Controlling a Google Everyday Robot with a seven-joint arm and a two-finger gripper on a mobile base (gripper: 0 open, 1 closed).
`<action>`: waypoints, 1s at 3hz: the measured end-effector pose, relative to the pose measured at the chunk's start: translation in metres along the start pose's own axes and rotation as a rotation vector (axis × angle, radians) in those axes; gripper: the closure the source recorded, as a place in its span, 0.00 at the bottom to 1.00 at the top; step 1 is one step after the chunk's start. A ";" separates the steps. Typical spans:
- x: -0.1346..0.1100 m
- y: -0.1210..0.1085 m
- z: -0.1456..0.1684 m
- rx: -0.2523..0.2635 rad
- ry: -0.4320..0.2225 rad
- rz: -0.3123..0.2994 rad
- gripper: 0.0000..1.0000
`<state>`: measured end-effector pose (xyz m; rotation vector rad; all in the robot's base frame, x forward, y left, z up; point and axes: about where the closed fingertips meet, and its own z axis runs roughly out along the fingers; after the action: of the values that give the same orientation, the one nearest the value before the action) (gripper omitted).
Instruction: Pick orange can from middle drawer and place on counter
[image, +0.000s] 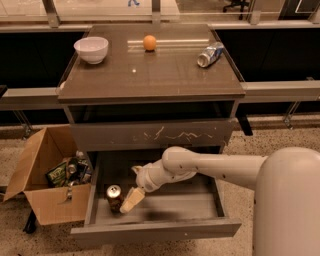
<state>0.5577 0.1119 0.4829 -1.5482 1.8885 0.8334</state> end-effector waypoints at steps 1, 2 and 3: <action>0.003 -0.003 0.028 0.012 -0.026 0.015 0.00; 0.005 -0.006 0.051 0.013 -0.053 0.018 0.00; 0.005 -0.008 0.069 0.010 -0.074 0.020 0.18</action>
Offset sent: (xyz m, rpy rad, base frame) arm 0.0131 0.0505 -0.0577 0.0791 -0.0079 -0.0426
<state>0.5664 0.1591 0.4330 -1.4748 1.8551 0.8771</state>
